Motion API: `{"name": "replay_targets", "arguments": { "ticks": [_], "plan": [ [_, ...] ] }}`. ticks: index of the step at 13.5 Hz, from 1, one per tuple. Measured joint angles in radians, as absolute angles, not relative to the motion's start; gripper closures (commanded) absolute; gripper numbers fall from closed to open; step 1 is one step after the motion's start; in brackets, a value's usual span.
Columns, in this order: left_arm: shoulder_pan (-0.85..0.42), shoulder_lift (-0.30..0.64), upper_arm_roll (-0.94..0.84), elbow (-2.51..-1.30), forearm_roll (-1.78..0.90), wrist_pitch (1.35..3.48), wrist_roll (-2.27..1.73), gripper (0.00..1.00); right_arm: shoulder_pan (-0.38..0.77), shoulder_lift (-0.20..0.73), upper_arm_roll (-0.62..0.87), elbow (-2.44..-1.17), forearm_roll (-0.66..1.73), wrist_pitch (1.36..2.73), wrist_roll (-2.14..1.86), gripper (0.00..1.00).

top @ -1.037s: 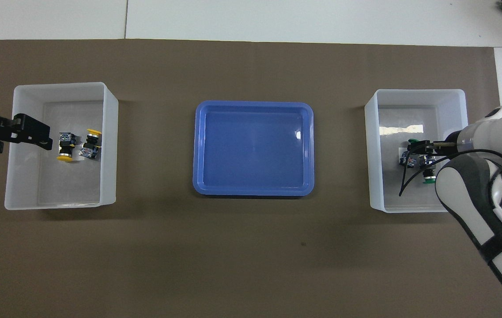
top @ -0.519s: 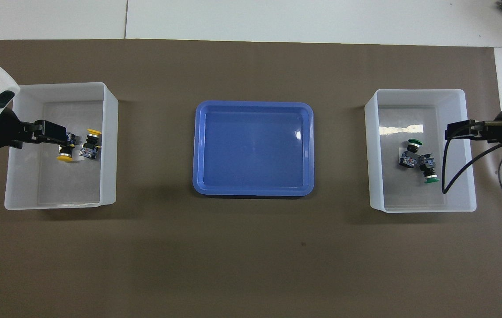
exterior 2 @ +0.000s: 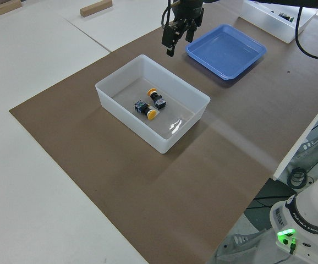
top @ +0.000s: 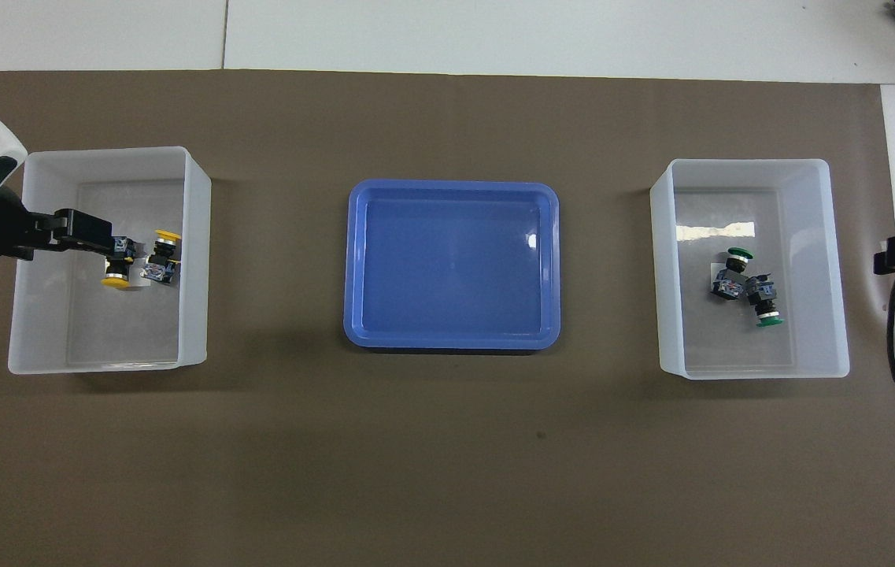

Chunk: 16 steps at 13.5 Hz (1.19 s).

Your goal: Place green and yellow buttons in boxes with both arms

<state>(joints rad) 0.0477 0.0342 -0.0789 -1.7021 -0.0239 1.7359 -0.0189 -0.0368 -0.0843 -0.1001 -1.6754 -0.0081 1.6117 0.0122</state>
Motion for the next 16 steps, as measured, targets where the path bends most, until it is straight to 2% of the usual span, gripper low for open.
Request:
{"name": "replay_targets", "arguments": {
  "ticks": [3,7,10,16],
  "plan": [
    [-0.043,0.056,0.020,-1.605,-0.026,1.634,-0.017,0.00,-0.038,-0.105,-0.104,-1.675,-0.008,1.583,0.017,0.00],
    [-0.058,0.099,0.025,-1.519,-0.025,1.544,-0.017,0.00,-0.028,-0.105,-0.105,-1.675,-0.008,1.582,0.016,0.00],
    [-0.062,0.110,0.022,-1.526,-0.025,1.551,-0.017,0.00,0.041,-0.105,-0.148,-1.675,-0.008,1.579,0.026,0.00],
    [-0.062,0.109,0.022,-1.547,-0.025,1.581,-0.017,0.00,0.021,-0.105,-0.135,-1.672,-0.007,1.570,0.071,0.00]
  ]
}}
